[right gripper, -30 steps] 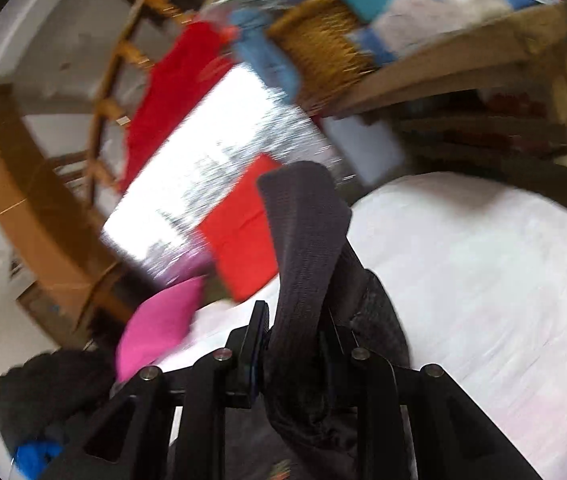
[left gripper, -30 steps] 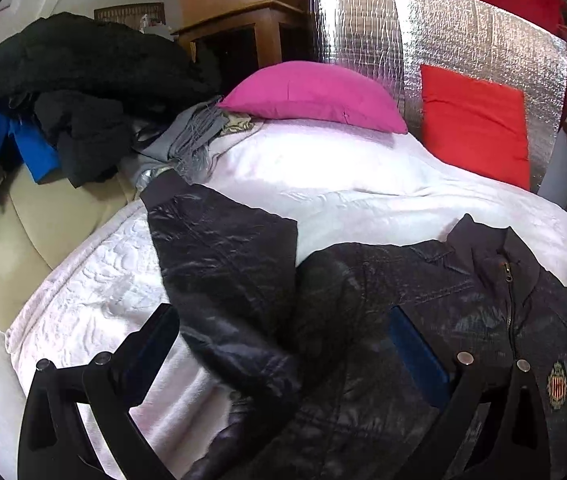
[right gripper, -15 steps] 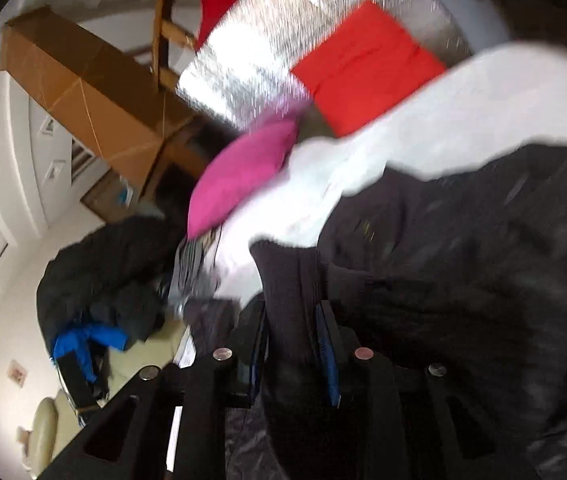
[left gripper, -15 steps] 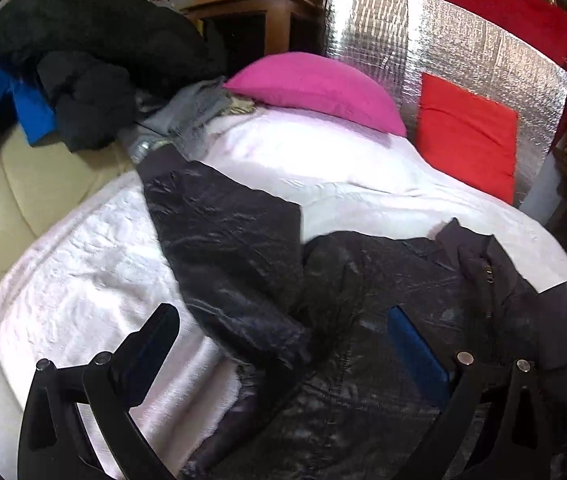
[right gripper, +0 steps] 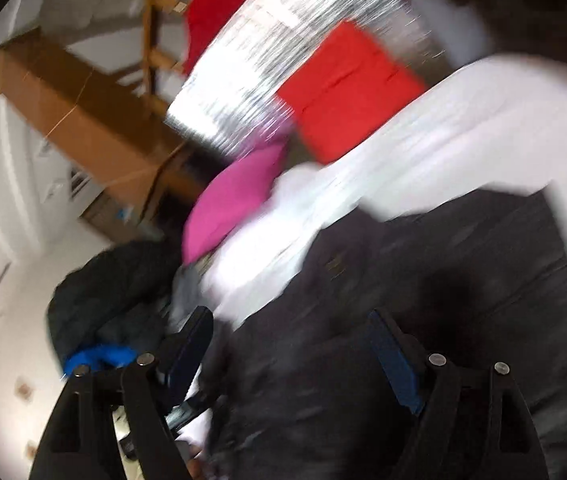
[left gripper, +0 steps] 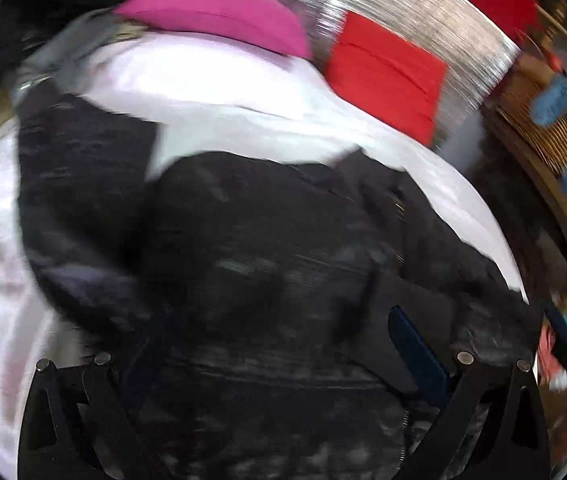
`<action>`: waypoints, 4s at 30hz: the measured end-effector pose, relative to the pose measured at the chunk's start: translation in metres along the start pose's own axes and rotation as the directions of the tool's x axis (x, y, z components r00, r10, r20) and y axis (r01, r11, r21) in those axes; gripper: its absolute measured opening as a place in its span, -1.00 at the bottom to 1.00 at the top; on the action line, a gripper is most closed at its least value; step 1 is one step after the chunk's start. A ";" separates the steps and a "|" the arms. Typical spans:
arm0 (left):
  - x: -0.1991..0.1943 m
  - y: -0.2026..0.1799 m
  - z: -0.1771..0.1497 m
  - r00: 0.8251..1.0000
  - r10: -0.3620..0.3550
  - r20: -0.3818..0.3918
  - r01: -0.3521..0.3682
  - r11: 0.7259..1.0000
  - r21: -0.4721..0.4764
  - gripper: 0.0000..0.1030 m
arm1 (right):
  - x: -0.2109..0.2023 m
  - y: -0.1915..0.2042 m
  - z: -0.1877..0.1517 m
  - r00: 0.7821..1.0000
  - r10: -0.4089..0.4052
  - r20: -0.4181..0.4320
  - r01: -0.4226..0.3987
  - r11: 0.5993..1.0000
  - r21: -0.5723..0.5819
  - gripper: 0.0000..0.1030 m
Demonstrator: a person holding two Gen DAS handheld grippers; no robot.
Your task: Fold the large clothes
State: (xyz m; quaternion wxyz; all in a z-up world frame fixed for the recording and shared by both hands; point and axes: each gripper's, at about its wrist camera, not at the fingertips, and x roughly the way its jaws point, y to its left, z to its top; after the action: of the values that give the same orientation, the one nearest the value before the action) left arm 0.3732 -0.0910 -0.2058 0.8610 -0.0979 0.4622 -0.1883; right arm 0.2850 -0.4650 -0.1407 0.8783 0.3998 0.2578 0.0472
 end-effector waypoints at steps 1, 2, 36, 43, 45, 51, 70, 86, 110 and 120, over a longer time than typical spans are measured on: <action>0.004 -0.007 -0.002 1.000 -0.016 -0.007 0.016 1.000 0.021 1.00 | -0.007 -0.011 0.005 0.999 -0.038 0.014 0.038 0.999 0.022 0.61; 0.011 -0.018 -0.003 0.999 -0.035 -0.026 0.037 0.998 0.058 1.00 | -0.014 -0.023 0.009 0.997 -0.070 0.023 0.069 0.996 0.048 0.61; 0.071 -0.072 -0.017 0.956 -0.215 -0.198 0.247 0.957 0.153 -0.40 | 0.019 -0.127 0.013 0.912 -0.358 -0.202 0.386 0.915 0.120 -0.19; 0.073 -0.073 -0.019 0.955 -0.186 -0.232 0.224 0.963 0.150 0.43 | 0.022 -0.118 0.014 0.899 -0.390 -0.200 0.416 0.903 0.108 -0.20; 0.075 -0.069 -0.018 0.950 -0.198 -0.240 0.232 0.965 0.121 0.43 | 0.023 -0.117 0.014 0.897 -0.396 -0.199 0.421 0.901 0.107 -0.20; 0.077 -0.069 -0.022 0.933 -0.234 -0.273 0.275 0.954 0.120 -0.19 | 0.023 -0.116 0.014 0.894 -0.402 -0.198 0.427 0.899 0.101 -0.20; -0.025 0.002 0.019 0.993 -0.016 0.116 -0.003 0.986 0.164 -0.63 | 0.020 -0.112 0.015 0.890 -0.415 -0.189 0.437 0.894 0.097 -0.21; 0.009 0.040 0.010 0.987 0.155 -0.042 -0.145 0.972 0.185 -0.59 | 0.024 -0.106 0.013 0.865 -0.466 -0.186 0.486 0.871 0.079 -0.21; -0.061 0.096 0.014 0.993 0.054 0.103 -0.055 0.998 0.015 0.19 | 0.062 0.036 -0.051 0.919 -0.367 -0.141 0.290 0.875 -0.388 0.15; 0.016 0.027 0.010 0.989 0.143 -0.027 -0.135 0.971 0.199 -0.18 | 0.095 0.008 -0.071 0.866 -0.397 -0.304 0.278 0.887 -0.368 0.01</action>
State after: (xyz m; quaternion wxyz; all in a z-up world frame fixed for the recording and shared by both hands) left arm 0.3960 -0.0728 -0.2211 0.8678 0.0240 0.4649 -0.1741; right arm 0.3326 -0.3837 -0.2130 0.8599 0.1876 0.4747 0.0055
